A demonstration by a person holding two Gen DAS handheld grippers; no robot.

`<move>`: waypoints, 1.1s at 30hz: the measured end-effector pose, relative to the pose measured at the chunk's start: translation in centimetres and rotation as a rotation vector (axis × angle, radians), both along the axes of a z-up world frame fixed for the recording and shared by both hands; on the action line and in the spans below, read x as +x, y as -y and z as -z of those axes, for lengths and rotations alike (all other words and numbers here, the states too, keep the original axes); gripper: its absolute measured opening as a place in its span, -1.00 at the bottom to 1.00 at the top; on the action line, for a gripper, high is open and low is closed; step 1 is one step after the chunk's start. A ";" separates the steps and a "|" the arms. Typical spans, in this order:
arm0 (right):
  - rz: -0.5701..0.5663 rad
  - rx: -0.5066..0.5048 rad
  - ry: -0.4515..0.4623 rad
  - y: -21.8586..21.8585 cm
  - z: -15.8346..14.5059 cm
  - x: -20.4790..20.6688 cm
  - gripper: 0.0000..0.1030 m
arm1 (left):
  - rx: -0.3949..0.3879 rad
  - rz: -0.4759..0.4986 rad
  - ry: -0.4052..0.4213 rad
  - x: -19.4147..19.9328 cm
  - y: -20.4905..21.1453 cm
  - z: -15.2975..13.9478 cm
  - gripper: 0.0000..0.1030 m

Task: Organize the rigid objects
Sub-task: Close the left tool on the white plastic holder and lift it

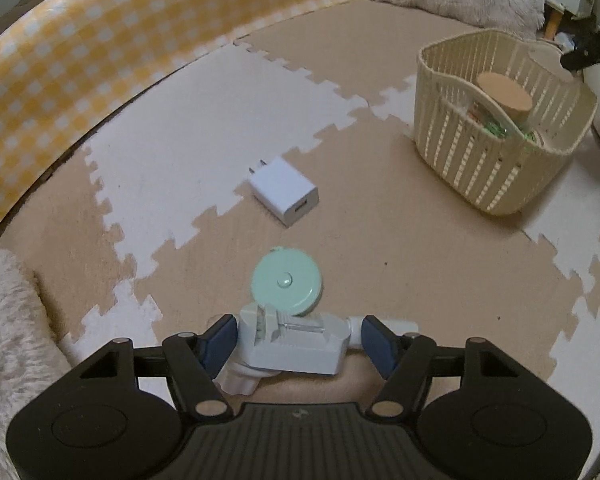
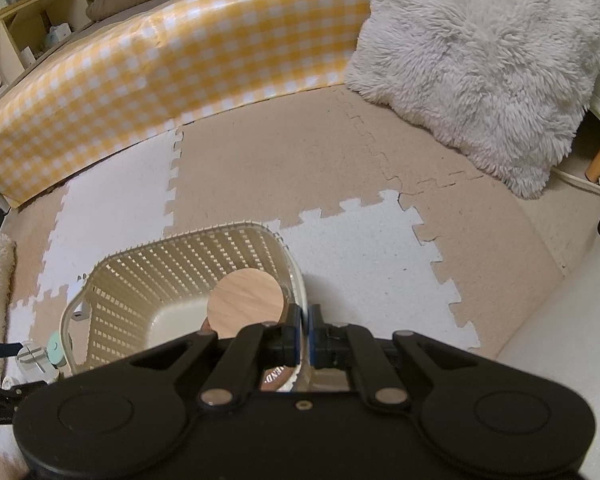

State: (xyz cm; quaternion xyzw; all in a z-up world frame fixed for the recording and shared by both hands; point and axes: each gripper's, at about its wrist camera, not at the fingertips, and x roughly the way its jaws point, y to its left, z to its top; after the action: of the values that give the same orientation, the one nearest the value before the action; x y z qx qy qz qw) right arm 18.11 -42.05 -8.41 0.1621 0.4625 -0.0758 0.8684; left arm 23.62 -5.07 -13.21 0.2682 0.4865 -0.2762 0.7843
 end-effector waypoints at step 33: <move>-0.005 -0.005 -0.004 -0.2 0.1 -0.2 -0.92 | 0.076 0.024 0.067 -2.1 1.5 0.1 0.21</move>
State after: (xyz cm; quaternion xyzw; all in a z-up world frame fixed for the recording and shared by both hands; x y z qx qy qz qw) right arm 17.90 -41.83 -8.50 0.1587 0.4642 -0.0752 0.8681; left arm 21.56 -6.53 -13.30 0.3127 0.4667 -0.2576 0.7862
